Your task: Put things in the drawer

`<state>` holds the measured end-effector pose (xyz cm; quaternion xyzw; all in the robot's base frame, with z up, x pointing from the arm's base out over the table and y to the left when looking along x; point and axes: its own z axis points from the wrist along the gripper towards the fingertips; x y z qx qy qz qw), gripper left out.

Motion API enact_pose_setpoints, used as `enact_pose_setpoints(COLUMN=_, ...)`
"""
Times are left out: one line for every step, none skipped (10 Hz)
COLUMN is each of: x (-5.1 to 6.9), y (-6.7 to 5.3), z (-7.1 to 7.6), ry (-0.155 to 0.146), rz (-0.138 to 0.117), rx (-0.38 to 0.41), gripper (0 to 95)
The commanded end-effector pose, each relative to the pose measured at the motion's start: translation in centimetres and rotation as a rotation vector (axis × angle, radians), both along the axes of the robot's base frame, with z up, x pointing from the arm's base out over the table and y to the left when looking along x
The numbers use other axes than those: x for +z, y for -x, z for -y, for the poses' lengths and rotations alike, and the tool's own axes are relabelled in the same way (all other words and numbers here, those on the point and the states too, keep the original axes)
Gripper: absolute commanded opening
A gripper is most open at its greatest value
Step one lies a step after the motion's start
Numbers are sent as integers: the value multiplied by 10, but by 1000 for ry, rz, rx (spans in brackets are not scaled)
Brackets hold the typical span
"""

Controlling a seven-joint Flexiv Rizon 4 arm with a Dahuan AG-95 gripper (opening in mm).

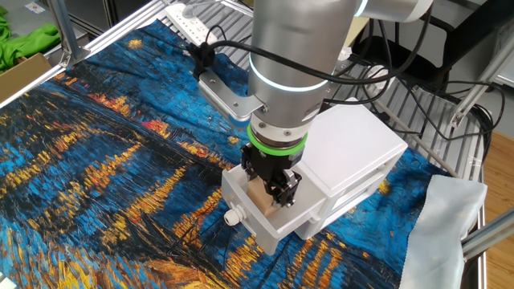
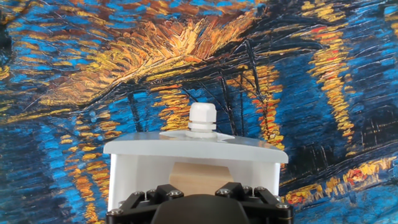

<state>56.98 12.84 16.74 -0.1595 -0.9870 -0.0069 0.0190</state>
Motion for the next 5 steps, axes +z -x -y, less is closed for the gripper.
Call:
enact_pose_setpoints(x=0, y=0, z=0, ry=1, rz=1, rx=-9, gripper=760)
enact_pose_setpoints(x=0, y=0, z=0, ry=1, rz=0, rx=-8, gripper=760)
enact_pose_setpoints(x=1, y=1, z=0, ry=1, rz=-8, rx=1, gripper=760)
enact_pose_setpoints(x=4, y=1, z=1, ry=-2, rz=-23, rx=8, gripper=760)
enact_pose_setpoints(x=7, y=2, z=2, ry=-6, rz=-38, rx=12, gripper=760)
